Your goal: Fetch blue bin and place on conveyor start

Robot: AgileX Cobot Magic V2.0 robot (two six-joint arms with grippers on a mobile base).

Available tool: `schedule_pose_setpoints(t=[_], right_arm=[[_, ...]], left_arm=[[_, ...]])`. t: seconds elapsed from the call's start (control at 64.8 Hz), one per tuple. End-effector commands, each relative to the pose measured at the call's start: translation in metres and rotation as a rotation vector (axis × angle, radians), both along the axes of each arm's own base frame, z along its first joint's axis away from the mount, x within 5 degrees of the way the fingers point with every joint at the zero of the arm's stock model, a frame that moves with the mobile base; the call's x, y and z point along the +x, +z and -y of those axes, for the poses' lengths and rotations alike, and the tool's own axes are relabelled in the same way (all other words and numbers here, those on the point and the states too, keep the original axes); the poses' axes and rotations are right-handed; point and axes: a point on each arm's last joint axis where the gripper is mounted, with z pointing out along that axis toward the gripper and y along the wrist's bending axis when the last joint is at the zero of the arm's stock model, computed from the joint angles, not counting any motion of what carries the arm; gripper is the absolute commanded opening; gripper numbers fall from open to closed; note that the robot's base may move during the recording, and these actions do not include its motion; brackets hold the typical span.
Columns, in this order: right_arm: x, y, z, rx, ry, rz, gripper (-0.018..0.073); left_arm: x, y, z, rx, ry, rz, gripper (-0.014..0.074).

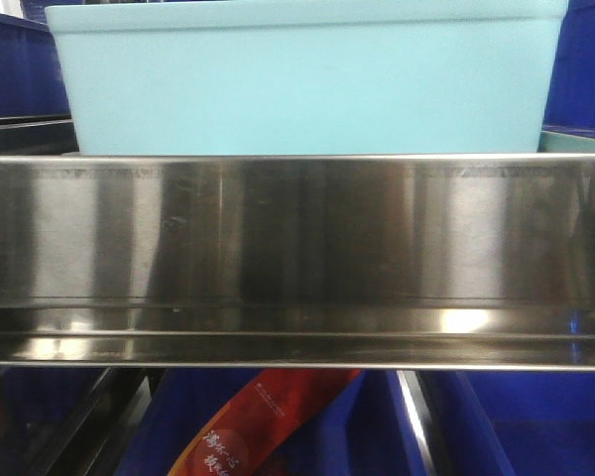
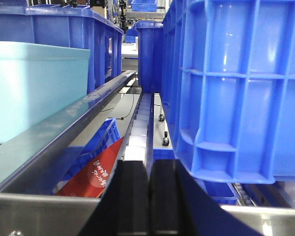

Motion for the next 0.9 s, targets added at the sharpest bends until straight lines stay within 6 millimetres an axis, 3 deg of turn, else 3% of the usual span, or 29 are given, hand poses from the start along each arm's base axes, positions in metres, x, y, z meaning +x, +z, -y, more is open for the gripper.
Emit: schedule_pose_setpoints(t=[0.0,0.525,0.88], right_arm=[[0.000,0.002,0.000,-0.005,0.001,0.020,-0.0153],[0.000,0.002,0.000,-0.005,0.001,0.020,-0.0153],[-0.001,0.011,0.001,-0.013,-0.007,0.122,-0.0153]], left_arm=[[-0.001,0.003,0.000,0.017,-0.002,0.022,-0.0111],[-0.001,0.008,0.000,0.016,-0.002,0.078,-0.0111],[-0.002,0.016,0.000,-0.039,-0.003,0.171,-0.0111]])
